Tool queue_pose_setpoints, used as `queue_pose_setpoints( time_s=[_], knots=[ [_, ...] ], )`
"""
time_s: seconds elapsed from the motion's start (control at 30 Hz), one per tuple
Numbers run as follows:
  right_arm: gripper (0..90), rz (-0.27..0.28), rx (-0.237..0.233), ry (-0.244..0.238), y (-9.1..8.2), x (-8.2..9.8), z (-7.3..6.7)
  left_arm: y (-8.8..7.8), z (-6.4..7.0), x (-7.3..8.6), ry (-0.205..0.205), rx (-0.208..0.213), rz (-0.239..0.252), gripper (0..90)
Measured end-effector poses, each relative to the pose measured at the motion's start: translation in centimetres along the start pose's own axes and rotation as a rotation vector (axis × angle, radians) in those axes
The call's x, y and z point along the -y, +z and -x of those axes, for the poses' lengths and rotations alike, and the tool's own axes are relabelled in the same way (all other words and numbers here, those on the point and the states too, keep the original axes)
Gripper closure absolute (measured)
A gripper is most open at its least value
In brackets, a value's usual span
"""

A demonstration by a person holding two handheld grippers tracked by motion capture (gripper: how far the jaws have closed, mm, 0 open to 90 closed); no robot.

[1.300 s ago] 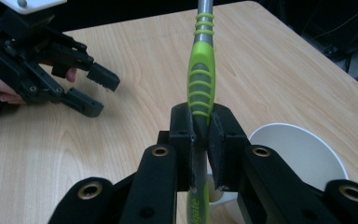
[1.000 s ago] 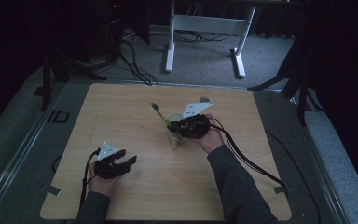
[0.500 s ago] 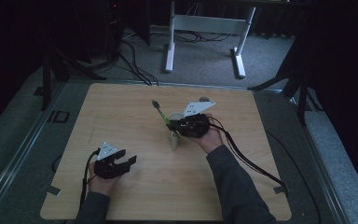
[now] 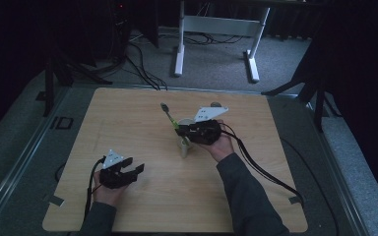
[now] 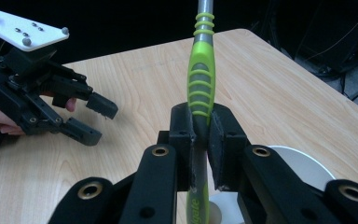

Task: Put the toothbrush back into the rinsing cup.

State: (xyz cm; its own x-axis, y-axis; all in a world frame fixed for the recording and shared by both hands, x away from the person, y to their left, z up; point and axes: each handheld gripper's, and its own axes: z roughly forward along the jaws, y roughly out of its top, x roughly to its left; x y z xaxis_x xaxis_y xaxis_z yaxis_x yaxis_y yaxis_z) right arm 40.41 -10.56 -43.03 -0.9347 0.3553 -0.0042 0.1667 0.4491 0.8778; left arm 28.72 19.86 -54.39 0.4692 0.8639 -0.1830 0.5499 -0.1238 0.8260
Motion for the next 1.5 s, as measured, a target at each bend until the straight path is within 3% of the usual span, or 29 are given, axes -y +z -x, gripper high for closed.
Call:
queue_pose_setpoints(
  time_s=[0.73, 1.13, 1.5],
  knots=[
    [80.4, 0.042, 0.021, 0.034, 0.6, 0.4, 0.4, 0.0, 0.0, 0.0, 0.0, 0.0, -0.001, 42.9],
    [80.4, 0.063, 0.029, 0.069, 0.5, 2.0, 1.0, 0.0, 0.0, 0.0, 0.0, -0.002, -0.002, 42.8],
    [80.4, 0.061, 0.033, 0.061, 0.3, 2.2, 1.0, 0.0, 0.0, 0.0, 0.001, -0.002, -0.002, 42.8]
  ],
)
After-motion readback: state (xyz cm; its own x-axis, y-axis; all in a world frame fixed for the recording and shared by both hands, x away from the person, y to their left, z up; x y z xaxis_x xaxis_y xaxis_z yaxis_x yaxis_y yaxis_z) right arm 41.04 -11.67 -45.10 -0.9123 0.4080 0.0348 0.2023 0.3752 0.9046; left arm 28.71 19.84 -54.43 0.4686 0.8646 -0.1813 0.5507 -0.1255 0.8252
